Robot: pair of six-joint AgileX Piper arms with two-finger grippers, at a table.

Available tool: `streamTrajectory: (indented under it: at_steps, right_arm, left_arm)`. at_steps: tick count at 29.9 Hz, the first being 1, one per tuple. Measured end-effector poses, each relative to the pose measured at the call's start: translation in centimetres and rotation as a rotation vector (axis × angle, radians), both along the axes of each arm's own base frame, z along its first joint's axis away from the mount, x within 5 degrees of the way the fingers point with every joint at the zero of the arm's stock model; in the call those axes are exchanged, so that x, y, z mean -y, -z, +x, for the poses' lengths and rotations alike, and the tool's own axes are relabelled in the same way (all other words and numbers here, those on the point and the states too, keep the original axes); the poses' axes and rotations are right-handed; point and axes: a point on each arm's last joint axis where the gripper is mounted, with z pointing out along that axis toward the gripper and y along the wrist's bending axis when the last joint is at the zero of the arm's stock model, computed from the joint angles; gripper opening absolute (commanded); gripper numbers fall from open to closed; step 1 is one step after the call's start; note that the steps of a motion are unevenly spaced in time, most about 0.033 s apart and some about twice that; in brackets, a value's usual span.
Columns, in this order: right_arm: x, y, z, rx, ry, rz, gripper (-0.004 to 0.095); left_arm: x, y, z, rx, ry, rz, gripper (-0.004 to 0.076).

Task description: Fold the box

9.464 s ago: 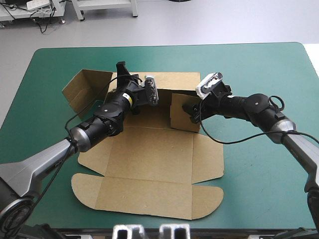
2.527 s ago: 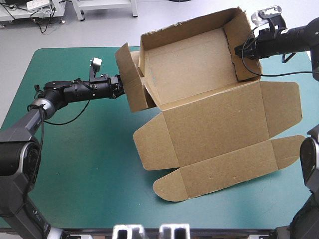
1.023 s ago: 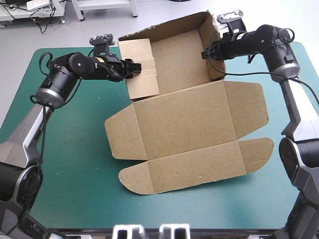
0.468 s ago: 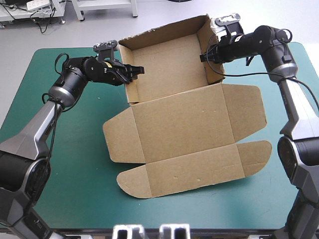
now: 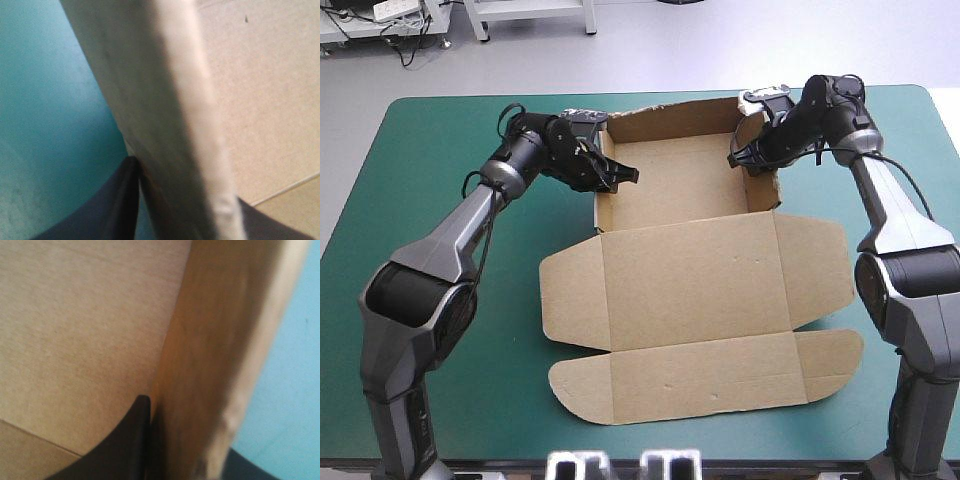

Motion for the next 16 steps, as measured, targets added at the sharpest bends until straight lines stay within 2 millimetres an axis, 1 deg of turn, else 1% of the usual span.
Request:
streamTrajectory:
  at_steps: [2, 5, 8, 10, 12, 16]
  right_arm:
    - [0.2, 0.5, 0.1, -0.029, 0.037, -0.010, -0.0023]
    - [0.3, 0.6, 0.1, -0.042, 0.086, -0.027, -0.0023]
    - [-0.1, 0.7, 0.0, -0.040, 0.111, -0.076, -0.0023]
    - [-0.7, 0.9, -0.1, -0.035, 0.117, -0.118, -0.0023]
    - [-1.1, 1.1, -0.1, -0.034, 0.120, -0.144, -0.0023]
    - [-1.6, 2.2, 0.1, -0.068, 0.137, -0.137, -0.0023]
  left_arm:
    - [0.7, 0.3, 0.8, -0.022, 0.024, 0.036, -0.0011]
    - [1.4, 0.2, 2.0, -0.051, 0.050, 0.078, -0.0011]
    - [1.9, 0.2, 3.3, -0.039, 0.058, 0.093, -0.0011]
    - [2.2, 0.5, 4.0, -0.034, 0.058, 0.092, -0.0011]
    - [2.3, 1.0, 4.5, -0.030, 0.056, 0.092, -0.0011]
    - [2.1, 1.9, 4.9, -0.027, 0.048, 0.145, -0.0011]
